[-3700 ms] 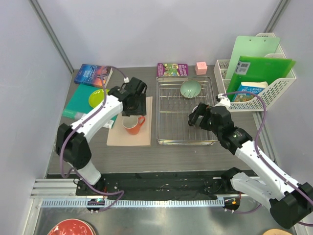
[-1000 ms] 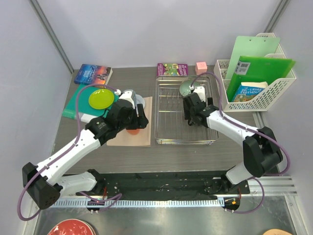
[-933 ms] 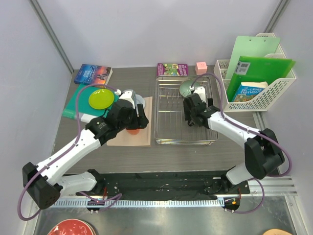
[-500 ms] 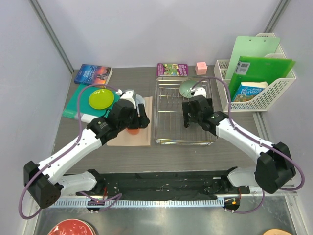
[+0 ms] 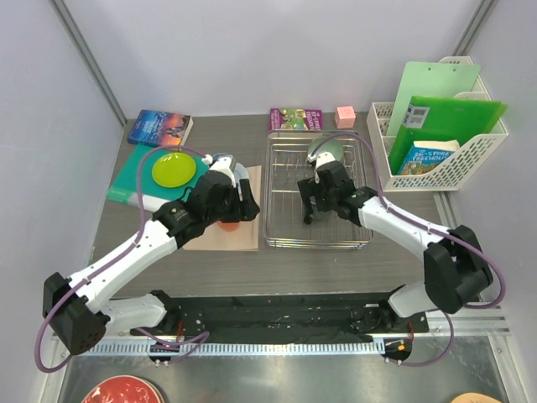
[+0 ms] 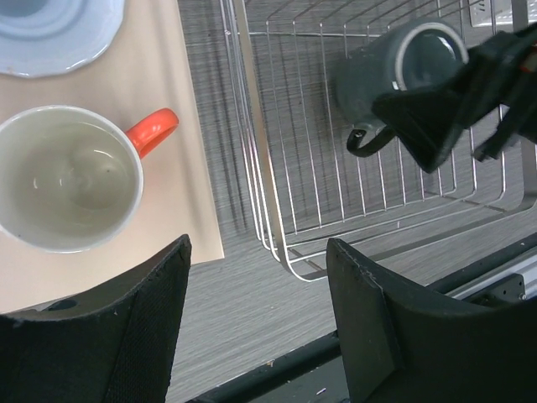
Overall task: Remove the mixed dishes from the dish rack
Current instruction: Adjust the cup in the dish rack.
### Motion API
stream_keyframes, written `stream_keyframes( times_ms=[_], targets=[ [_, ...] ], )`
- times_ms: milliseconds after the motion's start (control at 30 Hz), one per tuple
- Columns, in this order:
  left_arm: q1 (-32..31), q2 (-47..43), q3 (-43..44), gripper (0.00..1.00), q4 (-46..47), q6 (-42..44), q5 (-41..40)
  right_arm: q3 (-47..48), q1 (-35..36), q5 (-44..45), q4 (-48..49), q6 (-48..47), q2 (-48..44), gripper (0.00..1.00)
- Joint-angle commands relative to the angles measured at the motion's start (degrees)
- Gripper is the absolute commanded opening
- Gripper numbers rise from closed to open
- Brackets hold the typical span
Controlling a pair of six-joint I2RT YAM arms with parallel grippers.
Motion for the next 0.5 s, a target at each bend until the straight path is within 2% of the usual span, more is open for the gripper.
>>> stream_keyframes(
  times_ms=[0,67,167,400,467],
  targets=[
    [-0.52,-0.21,-0.19,0.66,3.22,0.09,1.03,3.85,0.22,-1.02,5.79,-2.70,1.69,0.59],
    [-0.52,-0.48,-0.28,0.65,3.40,0.27,0.94,4.38,0.22,-1.29,5.54,-2.97,3.70,0.72],
    [-0.52,-0.74,-0.37,0.65,3.49,0.62,0.76,4.38,0.31,-0.06,5.00,-1.84,4.15,0.81],
    [-0.60,-0.48,-0.37,0.66,3.13,0.80,-0.03,3.50,0.31,5.82,5.62,3.26,-2.24,0.99],
    [-0.60,-0.39,-0.28,0.66,3.13,0.71,-0.11,3.50,0.31,7.14,5.62,4.41,-4.01,1.00]
  ],
)
